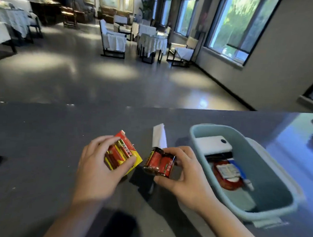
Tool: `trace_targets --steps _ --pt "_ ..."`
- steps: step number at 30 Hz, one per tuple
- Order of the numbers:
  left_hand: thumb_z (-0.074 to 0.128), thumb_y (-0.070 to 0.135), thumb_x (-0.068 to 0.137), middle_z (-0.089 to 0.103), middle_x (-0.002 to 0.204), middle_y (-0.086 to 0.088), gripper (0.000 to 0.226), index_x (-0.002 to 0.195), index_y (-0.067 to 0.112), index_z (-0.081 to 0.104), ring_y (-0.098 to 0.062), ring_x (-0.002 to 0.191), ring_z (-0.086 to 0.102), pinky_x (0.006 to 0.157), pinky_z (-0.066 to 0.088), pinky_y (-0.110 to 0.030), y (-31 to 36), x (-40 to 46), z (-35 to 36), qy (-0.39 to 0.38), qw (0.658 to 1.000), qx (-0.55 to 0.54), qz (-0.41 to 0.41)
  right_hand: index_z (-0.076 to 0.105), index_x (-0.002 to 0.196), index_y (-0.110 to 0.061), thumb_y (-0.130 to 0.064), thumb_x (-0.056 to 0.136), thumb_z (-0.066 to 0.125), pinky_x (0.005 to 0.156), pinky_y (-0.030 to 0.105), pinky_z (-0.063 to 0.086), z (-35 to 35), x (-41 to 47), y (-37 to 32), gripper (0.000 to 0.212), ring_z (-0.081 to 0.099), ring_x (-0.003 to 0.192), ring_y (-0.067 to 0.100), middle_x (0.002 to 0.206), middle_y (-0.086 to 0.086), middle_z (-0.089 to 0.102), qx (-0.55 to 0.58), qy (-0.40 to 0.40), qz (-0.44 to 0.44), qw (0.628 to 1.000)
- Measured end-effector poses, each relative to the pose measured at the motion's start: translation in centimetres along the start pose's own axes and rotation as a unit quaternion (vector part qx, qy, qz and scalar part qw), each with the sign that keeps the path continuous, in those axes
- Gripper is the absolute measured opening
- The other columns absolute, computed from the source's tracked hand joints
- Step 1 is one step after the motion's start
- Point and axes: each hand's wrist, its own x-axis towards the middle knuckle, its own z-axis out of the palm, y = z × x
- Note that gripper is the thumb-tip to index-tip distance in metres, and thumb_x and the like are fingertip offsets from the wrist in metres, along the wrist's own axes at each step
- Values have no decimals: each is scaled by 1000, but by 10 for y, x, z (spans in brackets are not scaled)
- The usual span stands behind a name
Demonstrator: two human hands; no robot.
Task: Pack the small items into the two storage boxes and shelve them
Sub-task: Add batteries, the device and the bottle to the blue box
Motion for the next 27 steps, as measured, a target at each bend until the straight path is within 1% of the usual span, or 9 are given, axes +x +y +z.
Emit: trace_targets --steps 4,6,9,13,16,19,21,23,27 --pt "66 55 61 45 115 20 61 116 32 58 -1 112 39 89 26 -7 65 -12 43 -13 998 -54 27 54 119 -37 -46 61 79 91 5 37 -73 -30 29 64 47 107 -6 113 -25 43 -30 33 8 999" --pt "65 56 60 45 115 21 63 117 31 57 0 113 39 86 26 -4 89 -21 68 -29 996 -78 25 55 117 -38 -45 60 80 91 6 37 -104 -41 51 63 48 106 -5 113 -25 44 -49 43 18 998" --pt "63 61 58 45 113 27 66 116 31 58 -2 113 41 89 29 -10 114 -34 103 -39 995 -89 23 56 118 -35 -34 62 87 90 10 38 -143 -53 92 64 50 104 -5 113 -25 43 -74 45 42 995" --pt "73 65 62 45 117 29 66 116 30 60 -7 115 46 95 38 -25 131 -43 136 -27 996 -85 26 56 122 -33 -32 62 87 95 25 45 -174 -56 135 68 53 101 2 113 -20 44 -124 -10 67 990" --pt "74 62 63 49 115 21 64 116 29 60 -8 115 47 95 39 -26 138 -43 149 -4 996 -81 19 52 125 -35 -34 65 85 93 20 43 -181 -41 151 69 50 99 1 111 -22 39 -136 -74 48 987" --pt "73 57 63 49 116 19 63 117 29 59 -7 114 46 90 36 -20 142 -43 157 17 998 -63 2 49 129 -31 -36 68 82 90 16 37 -171 -10 158 69 46 101 6 119 -13 34 -163 -134 30 977" --pt "75 57 63 49 116 19 63 117 28 59 -7 114 47 89 35 -17 143 -42 160 27 998 -59 -7 49 130 -26 -37 68 81 94 23 42 -155 10 160 71 49 105 12 122 -7 35 -185 -176 12 967" --pt "76 57 64 50 115 20 63 117 28 59 -6 114 47 87 34 -13 143 -41 164 35 998 -56 -16 50 130 -23 -37 69 78 94 31 45 -136 25 164 68 51 106 19 121 -2 37 -229 -214 -16 949" --pt "70 55 63 47 116 28 60 116 30 59 -3 113 47 83 35 -8 140 -38 167 49 997 -54 -22 51 131 -23 -45 74 69 96 37 42 -111 40 173 63 42 114 23 120 3 42 -329 -233 -83 912"
